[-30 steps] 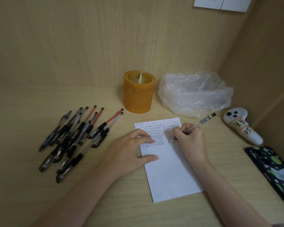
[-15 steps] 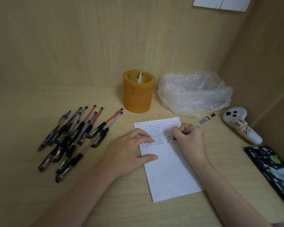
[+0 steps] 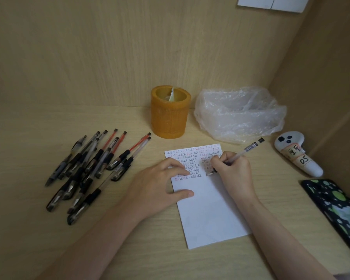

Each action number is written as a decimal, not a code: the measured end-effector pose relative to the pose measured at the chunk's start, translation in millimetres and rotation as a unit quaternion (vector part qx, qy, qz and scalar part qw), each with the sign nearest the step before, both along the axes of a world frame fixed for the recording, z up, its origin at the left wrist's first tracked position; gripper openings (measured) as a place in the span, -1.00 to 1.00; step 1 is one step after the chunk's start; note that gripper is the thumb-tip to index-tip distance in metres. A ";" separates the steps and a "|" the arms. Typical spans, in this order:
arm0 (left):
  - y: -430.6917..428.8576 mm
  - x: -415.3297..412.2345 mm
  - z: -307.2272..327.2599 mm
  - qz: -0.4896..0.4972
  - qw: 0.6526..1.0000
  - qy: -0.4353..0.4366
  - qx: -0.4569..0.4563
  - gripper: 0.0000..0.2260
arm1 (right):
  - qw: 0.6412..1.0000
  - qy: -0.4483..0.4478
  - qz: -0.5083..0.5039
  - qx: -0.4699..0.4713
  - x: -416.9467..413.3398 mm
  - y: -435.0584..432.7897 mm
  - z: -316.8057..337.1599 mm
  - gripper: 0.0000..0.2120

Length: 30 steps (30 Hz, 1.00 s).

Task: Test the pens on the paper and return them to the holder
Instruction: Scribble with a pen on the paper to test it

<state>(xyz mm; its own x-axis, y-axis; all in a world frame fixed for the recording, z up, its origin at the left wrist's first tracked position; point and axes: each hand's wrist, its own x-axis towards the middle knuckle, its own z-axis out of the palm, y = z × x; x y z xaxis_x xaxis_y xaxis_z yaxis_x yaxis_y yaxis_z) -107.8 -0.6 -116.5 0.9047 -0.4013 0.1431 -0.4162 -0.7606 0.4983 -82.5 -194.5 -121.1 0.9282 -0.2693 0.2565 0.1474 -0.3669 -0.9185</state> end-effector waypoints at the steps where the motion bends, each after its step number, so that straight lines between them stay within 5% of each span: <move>1: 0.1 -0.2 0.2 -0.001 1.000 0.000 -0.001 -0.56 | 1.000 -0.001 -0.001 -0.003 -0.3 0.2 0.2 -0.70; 30: 0.2 -1.1 0.8 -0.006 1.000 -0.007 0.003 -0.57 | 1.000 -0.007 -0.003 -0.004 -0.2 -1.5 -0.2 -0.60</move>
<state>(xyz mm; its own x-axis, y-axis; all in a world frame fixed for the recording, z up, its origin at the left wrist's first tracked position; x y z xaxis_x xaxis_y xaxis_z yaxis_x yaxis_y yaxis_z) -108.9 -0.4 -115.7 0.8980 -0.4124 0.1532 -0.4318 -0.7591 0.4871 -82.7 -196.0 -121.2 0.9226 -0.2732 0.2725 0.1587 -0.3751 -0.9133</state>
